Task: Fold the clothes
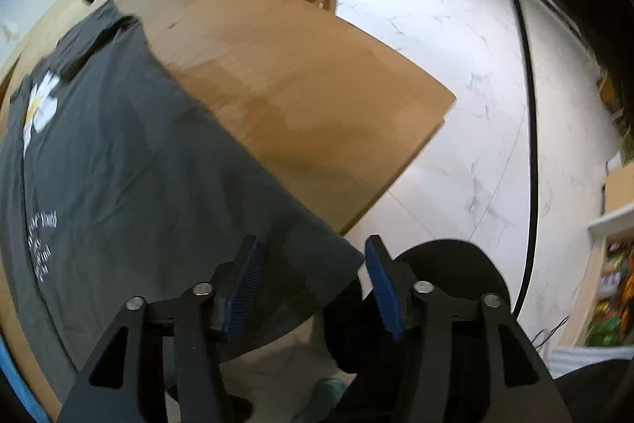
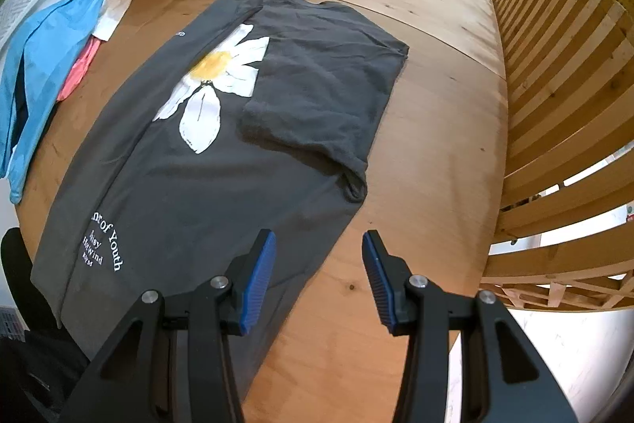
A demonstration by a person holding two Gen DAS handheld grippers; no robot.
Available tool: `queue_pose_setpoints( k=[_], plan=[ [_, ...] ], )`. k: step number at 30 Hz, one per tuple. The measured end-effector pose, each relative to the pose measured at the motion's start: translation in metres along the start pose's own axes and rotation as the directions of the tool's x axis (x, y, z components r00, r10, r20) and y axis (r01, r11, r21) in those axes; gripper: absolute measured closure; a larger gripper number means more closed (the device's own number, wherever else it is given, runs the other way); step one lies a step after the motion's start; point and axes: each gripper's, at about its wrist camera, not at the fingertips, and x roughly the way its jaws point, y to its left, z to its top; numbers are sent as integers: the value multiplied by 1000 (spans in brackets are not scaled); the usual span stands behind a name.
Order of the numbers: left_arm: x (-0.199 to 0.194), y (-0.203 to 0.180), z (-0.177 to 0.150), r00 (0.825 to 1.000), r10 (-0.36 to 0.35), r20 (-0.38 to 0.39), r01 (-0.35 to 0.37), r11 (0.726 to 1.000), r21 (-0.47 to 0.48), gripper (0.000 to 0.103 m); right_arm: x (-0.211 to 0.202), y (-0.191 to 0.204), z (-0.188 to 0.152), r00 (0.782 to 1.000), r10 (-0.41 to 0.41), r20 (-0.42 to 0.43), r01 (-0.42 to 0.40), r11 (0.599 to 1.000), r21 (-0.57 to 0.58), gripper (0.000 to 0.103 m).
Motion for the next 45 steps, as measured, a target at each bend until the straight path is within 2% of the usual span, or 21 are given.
queue_pose_setpoints(
  k=[2, 4, 6, 8, 11, 13, 15, 19, 26, 30, 32, 33, 34, 35, 39, 45],
  plan=[
    [5, -4, -1, 1000, 26, -6, -25, 999, 25, 49, 0, -3, 3, 1000, 16, 4, -16, 1000, 19, 58],
    [10, -6, -2, 1000, 11, -7, -11, 999, 37, 53, 0, -8, 8, 1000, 21, 9, -21, 999, 39, 58],
    [8, -3, -3, 1000, -10, 13, 9, 999, 44, 64, 2, -13, 13, 1000, 22, 11, -23, 998, 61, 58],
    [5, -1, -3, 999, -32, 33, 30, 998, 51, 81, 5, -24, 21, 1000, 21, 19, -23, 995, 97, 58],
    [-2, 13, -6, 995, -86, 57, 85, 996, 16, 89, 13, -44, 34, 999, 36, 39, -42, 984, 173, 58],
    [-9, 21, -7, 988, -126, 85, 127, 992, -10, 90, 23, -59, 45, 997, 43, 57, -55, 973, 222, 58],
    [-18, 27, -9, 982, -143, 120, 147, 989, -26, 91, 40, -74, 58, 997, 35, 74, -54, 961, 270, 58],
    [-35, 39, -15, 970, -166, 180, 179, 982, -61, 92, 77, -89, 82, 994, 78, 74, -98, 942, 320, 58],
    [-53, 79, -28, 955, -157, 253, 204, 963, -174, 92, 125, -99, 121, 991, 131, 41, -137, 927, 349, 58],
    [-52, 96, -38, 954, -151, 258, 211, 952, -224, 92, 148, -93, 126, 991, 126, -43, -106, 943, 315, 57],
    [-53, 101, -43, 953, -152, 262, 218, 945, -245, 92, 148, -85, 126, 993, 119, -24, -108, 956, 274, 58],
    [-53, 104, -45, 951, -157, 265, 226, 941, -253, 92, 148, -81, 127, 994, 104, -19, -96, 962, 254, 64],
    [-55, 104, -48, 950, -159, 267, 228, 940, -254, 92, 147, -79, 128, 995, 102, -19, -94, 963, 254, 90],
    [-56, 105, -51, 950, -160, 269, 231, 939, -256, 92, 147, -77, 129, 995, 99, -18, -91, 963, 254, 95],
    [-65, 110, -63, 942, -161, 296, 244, 931, -270, 92, 132, -77, 136, 992, 123, 22, -124, 942, 313, 96],
    [-76, 130, -81, 929, -149, 339, 265, 907, -327, 93, 112, -62, 156, 992, 115, 58, -128, 929, 346, 96]
  ],
)
